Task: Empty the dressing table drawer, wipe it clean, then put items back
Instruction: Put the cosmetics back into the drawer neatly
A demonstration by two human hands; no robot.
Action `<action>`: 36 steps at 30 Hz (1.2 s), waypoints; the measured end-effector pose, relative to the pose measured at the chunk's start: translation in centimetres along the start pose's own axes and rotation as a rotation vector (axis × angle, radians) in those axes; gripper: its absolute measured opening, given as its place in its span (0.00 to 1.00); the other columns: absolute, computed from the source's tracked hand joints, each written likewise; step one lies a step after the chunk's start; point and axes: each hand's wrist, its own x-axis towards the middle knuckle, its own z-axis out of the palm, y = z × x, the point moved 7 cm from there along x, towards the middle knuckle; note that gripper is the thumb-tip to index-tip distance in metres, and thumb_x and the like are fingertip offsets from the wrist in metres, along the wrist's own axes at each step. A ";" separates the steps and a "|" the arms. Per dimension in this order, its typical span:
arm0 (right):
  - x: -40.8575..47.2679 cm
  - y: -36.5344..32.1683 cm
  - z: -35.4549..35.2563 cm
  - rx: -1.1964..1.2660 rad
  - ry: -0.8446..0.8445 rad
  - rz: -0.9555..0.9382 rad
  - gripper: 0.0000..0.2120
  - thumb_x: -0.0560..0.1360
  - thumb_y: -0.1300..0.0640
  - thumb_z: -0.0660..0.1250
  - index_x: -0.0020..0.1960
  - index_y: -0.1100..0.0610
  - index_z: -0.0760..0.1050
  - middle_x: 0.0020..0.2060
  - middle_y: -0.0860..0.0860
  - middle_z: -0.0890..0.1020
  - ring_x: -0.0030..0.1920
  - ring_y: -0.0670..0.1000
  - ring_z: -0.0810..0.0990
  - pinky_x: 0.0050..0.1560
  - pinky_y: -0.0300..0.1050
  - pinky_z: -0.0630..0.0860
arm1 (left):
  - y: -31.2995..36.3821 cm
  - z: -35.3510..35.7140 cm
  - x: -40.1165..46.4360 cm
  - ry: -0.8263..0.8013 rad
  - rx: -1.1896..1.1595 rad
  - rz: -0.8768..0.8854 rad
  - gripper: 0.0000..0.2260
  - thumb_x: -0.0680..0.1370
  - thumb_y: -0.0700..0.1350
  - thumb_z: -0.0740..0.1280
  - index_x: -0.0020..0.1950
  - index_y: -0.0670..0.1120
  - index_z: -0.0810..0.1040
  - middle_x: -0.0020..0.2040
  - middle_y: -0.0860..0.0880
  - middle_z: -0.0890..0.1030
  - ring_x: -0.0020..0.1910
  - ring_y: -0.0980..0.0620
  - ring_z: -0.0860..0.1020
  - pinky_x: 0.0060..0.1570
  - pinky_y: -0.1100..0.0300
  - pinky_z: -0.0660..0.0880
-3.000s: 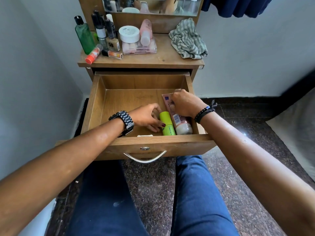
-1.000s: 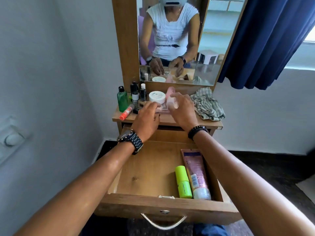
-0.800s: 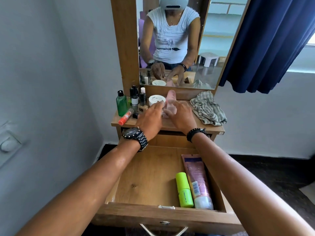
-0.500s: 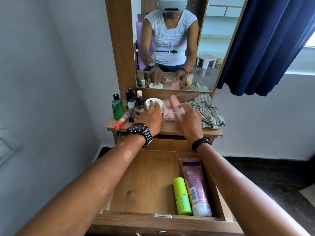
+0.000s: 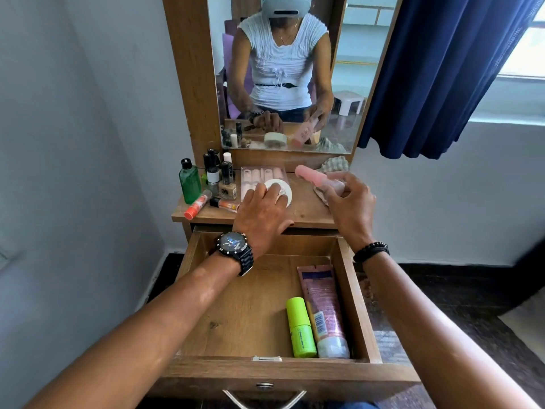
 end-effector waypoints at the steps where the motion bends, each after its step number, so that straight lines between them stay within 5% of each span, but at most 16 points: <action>1: -0.1 0.1 -0.1 0.004 -0.002 0.006 0.11 0.72 0.52 0.70 0.54 0.52 0.79 0.42 0.52 0.82 0.41 0.52 0.80 0.39 0.48 0.80 | -0.2 0.0 0.2 0.000 -0.005 -0.017 0.25 0.77 0.58 0.61 0.68 0.44 0.67 0.65 0.44 0.68 0.60 0.45 0.66 0.59 0.54 0.66; 6: -0.3 0.3 0.0 -0.029 -0.013 0.015 0.12 0.72 0.52 0.70 0.54 0.52 0.79 0.44 0.51 0.82 0.43 0.51 0.81 0.41 0.49 0.81 | -1.4 1.4 1.8 -0.108 -0.188 -0.193 0.26 0.75 0.56 0.64 0.70 0.48 0.62 0.70 0.39 0.62 0.69 0.41 0.61 0.67 0.49 0.62; 9: -0.6 0.7 0.3 -0.030 -0.026 0.031 0.11 0.72 0.52 0.71 0.53 0.53 0.79 0.43 0.50 0.81 0.43 0.51 0.81 0.43 0.52 0.81 | -0.9 2.2 2.0 -0.163 -0.193 -0.141 0.26 0.75 0.55 0.65 0.69 0.48 0.62 0.65 0.40 0.69 0.62 0.42 0.69 0.61 0.49 0.68; 18: -1.3 0.7 -1.5 0.100 -0.029 0.054 0.09 0.71 0.56 0.70 0.50 0.49 0.75 0.44 0.51 0.82 0.45 0.52 0.82 0.45 0.55 0.81 | 0.7 -1.5 -1.9 -0.021 -0.494 -0.073 0.29 0.73 0.55 0.68 0.70 0.48 0.64 0.64 0.46 0.70 0.62 0.48 0.68 0.59 0.57 0.69; 21: -1.9 0.0 -2.5 0.191 -0.062 0.058 0.09 0.71 0.58 0.70 0.51 0.51 0.75 0.45 0.52 0.82 0.47 0.54 0.83 0.46 0.53 0.82 | 0.8 -1.3 -5.1 -0.103 -0.608 -0.063 0.30 0.72 0.55 0.70 0.69 0.48 0.64 0.65 0.48 0.69 0.63 0.50 0.68 0.61 0.57 0.70; 25: -3.8 0.1 -2.1 0.235 -0.230 0.083 0.10 0.70 0.58 0.72 0.50 0.53 0.75 0.46 0.56 0.83 0.47 0.57 0.83 0.47 0.55 0.81 | 0.2 1.9 -9.2 -0.308 -0.576 -0.079 0.30 0.71 0.54 0.72 0.68 0.48 0.66 0.59 0.48 0.68 0.57 0.51 0.71 0.50 0.64 0.68; 29: -6.9 2.2 -0.2 0.019 -0.432 0.089 0.09 0.69 0.61 0.72 0.47 0.53 0.76 0.42 0.49 0.82 0.44 0.51 0.82 0.45 0.47 0.79 | -1.5 5.8 -11.4 -0.531 -0.575 -0.190 0.30 0.70 0.51 0.73 0.68 0.47 0.66 0.59 0.47 0.66 0.59 0.48 0.71 0.56 0.53 0.73; 36: -8.1 5.0 2.1 -0.224 -0.535 -0.010 0.08 0.66 0.60 0.73 0.42 0.59 0.75 0.39 0.51 0.80 0.37 0.50 0.77 0.37 0.42 0.72 | -1.4 7.9 -9.7 -0.612 -0.462 -0.125 0.27 0.72 0.49 0.72 0.67 0.43 0.66 0.62 0.45 0.68 0.62 0.45 0.70 0.52 0.56 0.70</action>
